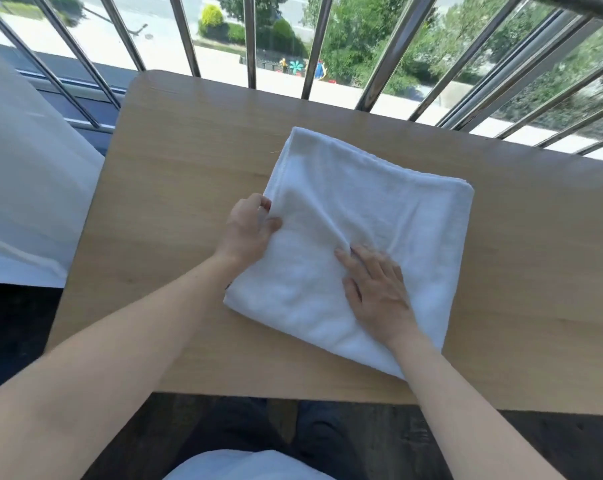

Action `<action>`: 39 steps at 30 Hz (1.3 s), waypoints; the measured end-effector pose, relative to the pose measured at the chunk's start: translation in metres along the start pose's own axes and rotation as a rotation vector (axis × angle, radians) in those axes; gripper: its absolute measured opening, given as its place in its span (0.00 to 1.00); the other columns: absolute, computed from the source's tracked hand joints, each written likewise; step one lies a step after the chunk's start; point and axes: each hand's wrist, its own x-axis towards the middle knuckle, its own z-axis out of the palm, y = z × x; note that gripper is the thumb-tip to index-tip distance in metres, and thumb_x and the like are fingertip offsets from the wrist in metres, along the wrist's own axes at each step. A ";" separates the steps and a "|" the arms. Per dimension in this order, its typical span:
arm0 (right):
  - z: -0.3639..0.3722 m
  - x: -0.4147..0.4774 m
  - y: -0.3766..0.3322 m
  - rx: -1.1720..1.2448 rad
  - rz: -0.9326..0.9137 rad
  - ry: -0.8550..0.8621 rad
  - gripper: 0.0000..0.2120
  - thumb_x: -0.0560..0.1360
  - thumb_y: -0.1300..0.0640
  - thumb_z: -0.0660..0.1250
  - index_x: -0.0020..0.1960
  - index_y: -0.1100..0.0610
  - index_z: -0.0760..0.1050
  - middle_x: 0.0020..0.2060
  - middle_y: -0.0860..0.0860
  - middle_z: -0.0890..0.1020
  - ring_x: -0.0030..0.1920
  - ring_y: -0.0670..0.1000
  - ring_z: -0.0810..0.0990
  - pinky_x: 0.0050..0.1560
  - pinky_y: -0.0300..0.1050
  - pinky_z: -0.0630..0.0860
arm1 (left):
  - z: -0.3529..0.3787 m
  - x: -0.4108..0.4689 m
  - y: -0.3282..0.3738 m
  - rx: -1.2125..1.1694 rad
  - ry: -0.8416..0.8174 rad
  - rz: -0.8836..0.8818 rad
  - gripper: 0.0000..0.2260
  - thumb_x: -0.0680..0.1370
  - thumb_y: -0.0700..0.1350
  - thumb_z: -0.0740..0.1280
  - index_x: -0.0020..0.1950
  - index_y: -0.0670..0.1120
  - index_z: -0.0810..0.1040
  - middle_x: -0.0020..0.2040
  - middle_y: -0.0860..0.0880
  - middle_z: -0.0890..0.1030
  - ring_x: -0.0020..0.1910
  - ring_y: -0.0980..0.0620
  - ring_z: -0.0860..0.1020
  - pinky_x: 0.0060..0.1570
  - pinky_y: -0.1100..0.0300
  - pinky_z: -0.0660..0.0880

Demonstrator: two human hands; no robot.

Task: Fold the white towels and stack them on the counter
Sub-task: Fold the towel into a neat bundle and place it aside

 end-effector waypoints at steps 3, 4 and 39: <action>0.004 -0.002 -0.005 -0.053 0.118 -0.071 0.25 0.82 0.48 0.50 0.78 0.48 0.61 0.75 0.53 0.67 0.74 0.55 0.64 0.72 0.50 0.55 | 0.005 0.036 0.031 0.097 -0.080 0.044 0.12 0.78 0.46 0.70 0.60 0.47 0.75 0.55 0.48 0.72 0.54 0.46 0.72 0.47 0.58 0.66; 0.007 -0.001 -0.008 -0.073 0.168 -0.096 0.25 0.82 0.46 0.48 0.79 0.46 0.57 0.76 0.52 0.64 0.75 0.54 0.62 0.70 0.49 0.55 | 0.008 0.044 0.041 0.117 -0.088 0.052 0.14 0.78 0.46 0.70 0.62 0.47 0.75 0.56 0.48 0.71 0.57 0.45 0.72 0.48 0.57 0.66; -0.009 0.039 0.119 -0.044 0.146 -0.120 0.26 0.83 0.41 0.43 0.79 0.37 0.42 0.80 0.43 0.40 0.78 0.45 0.34 0.77 0.58 0.36 | 0.155 -0.056 0.063 0.839 -0.026 0.412 0.32 0.82 0.59 0.50 0.82 0.46 0.51 0.83 0.48 0.48 0.81 0.41 0.44 0.76 0.38 0.44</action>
